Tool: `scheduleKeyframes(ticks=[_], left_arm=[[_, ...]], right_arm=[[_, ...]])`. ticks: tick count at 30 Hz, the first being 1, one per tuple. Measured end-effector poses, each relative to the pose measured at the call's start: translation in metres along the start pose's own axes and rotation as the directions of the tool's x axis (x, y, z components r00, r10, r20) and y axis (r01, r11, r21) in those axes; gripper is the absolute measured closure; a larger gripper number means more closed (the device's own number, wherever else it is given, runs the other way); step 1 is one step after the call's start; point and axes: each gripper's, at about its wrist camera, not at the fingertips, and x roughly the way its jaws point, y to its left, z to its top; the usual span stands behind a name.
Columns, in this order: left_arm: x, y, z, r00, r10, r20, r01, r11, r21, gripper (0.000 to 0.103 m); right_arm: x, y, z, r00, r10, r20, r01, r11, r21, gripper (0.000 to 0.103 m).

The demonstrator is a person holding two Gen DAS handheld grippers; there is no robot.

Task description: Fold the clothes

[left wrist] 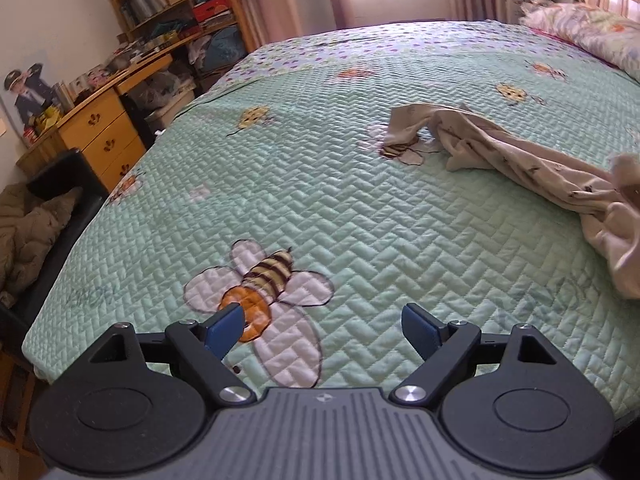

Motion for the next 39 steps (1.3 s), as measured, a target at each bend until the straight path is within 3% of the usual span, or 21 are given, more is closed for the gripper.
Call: scheduleKeyframes(ticks=[4, 7, 8, 14, 17, 20, 26, 28, 30, 35, 39], left_arm=[[0.011, -0.013, 0.01, 0.998, -0.061, -0.001, 0.061, 0.998, 0.016, 0.014], [0.019, -0.023, 0.017, 0.994, -0.106, -0.003, 0.106, 0.994, 0.028, 0.012], [0.028, -0.027, 0.024, 0.988, -0.154, -0.014, 0.154, 0.988, 0.013, 0.012], [0.077, -0.06, 0.065, 0.939, -0.343, -0.017, 0.339, 0.934, -0.113, 0.013], [0.104, -0.066, 0.083, 0.908, -0.417, -0.041, 0.4, 0.893, -0.208, 0.013], [0.131, -0.074, 0.1, 0.899, -0.434, -0.063, 0.403, 0.873, -0.276, 0.013], [0.174, -0.107, 0.135, 0.938, -0.327, -0.112, 0.293, 0.924, -0.245, 0.018], [0.182, -0.119, 0.142, 0.944, -0.305, -0.126, 0.275, 0.939, -0.208, 0.032], [0.185, -0.131, 0.145, 0.951, -0.28, -0.129, 0.258, 0.952, -0.165, 0.065], [0.179, -0.156, 0.142, 0.973, -0.208, -0.098, 0.205, 0.978, -0.047, 0.089], [0.165, -0.163, 0.139, 0.988, -0.142, -0.061, 0.145, 0.989, 0.034, 0.092]], right_arm=[[-0.007, -0.064, 0.005, 0.995, -0.097, 0.016, 0.093, 0.982, 0.166, 0.1], [-0.011, -0.055, -0.004, 0.998, -0.038, 0.046, 0.029, 0.985, 0.167, 0.094], [-0.012, -0.051, -0.007, 0.998, -0.018, 0.056, 0.008, 0.986, 0.167, 0.093], [-0.02, -0.033, -0.025, 0.988, 0.1, 0.116, -0.118, 0.979, 0.163, 0.065], [-0.024, -0.023, -0.034, 0.977, 0.158, 0.145, -0.181, 0.971, 0.158, 0.054], [-0.028, -0.014, -0.042, 0.961, 0.216, 0.174, -0.242, 0.958, 0.152, 0.054], [-0.02, -0.013, -0.066, 0.952, 0.223, 0.208, -0.256, 0.955, 0.15, 0.051], [-0.017, -0.015, -0.065, 0.95, 0.23, 0.212, -0.265, 0.952, 0.154, 0.047], [-0.015, -0.016, -0.064, 0.947, 0.238, 0.215, -0.274, 0.948, 0.158, 0.047], [-0.012, -0.017, -0.064, 0.942, 0.242, 0.23, -0.282, 0.947, 0.157, 0.047], [-0.011, -0.017, -0.063, 0.941, 0.24, 0.239, -0.282, 0.946, 0.159, 0.047]])
